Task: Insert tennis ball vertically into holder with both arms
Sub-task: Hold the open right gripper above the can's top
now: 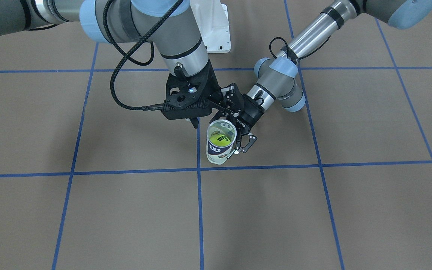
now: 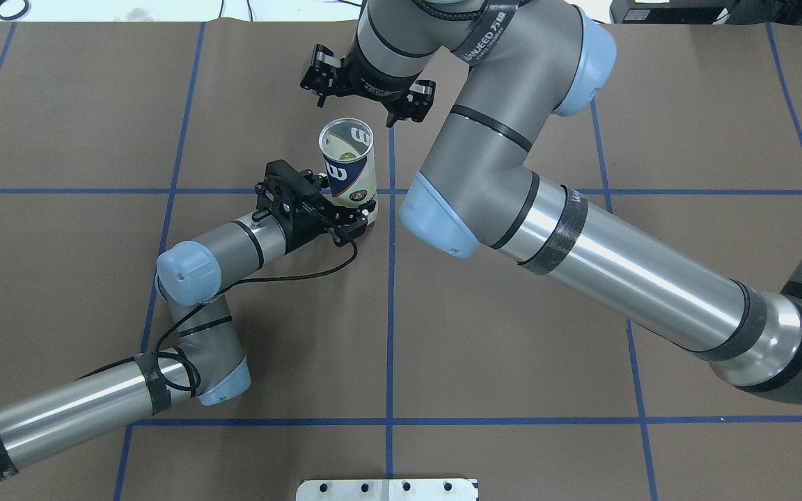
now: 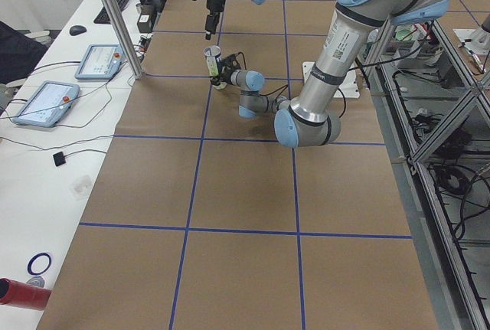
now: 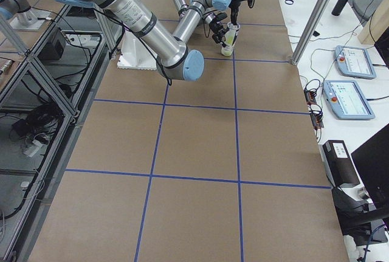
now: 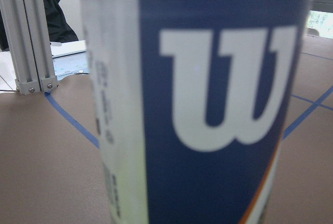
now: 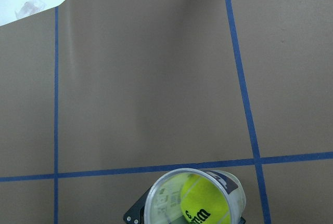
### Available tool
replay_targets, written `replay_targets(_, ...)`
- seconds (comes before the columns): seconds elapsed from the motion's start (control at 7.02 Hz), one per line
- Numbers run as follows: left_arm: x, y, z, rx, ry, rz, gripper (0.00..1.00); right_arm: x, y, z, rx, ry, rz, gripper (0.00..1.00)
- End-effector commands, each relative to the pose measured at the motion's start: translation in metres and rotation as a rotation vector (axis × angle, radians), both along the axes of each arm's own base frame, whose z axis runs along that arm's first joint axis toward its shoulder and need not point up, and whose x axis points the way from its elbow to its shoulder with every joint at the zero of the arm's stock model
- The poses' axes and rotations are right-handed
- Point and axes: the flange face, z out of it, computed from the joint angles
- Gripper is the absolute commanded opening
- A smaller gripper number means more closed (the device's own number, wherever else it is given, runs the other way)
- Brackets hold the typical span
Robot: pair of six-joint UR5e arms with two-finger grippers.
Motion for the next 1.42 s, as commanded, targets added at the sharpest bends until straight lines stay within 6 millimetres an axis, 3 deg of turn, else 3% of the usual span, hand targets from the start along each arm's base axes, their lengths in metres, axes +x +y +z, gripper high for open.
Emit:
replay_targets(0.0,0.0,0.0,0.0,0.0,0.0,0.0,0.99,0.001,-0.001,0.0,0.002,0.0,0.002,0.99)
replay_targets(1.28,0.001,0.008,0.004,0.0,0.002,0.012,0.99,0.014,-0.01,0.001,0.007,-0.005,0.015,0.99)
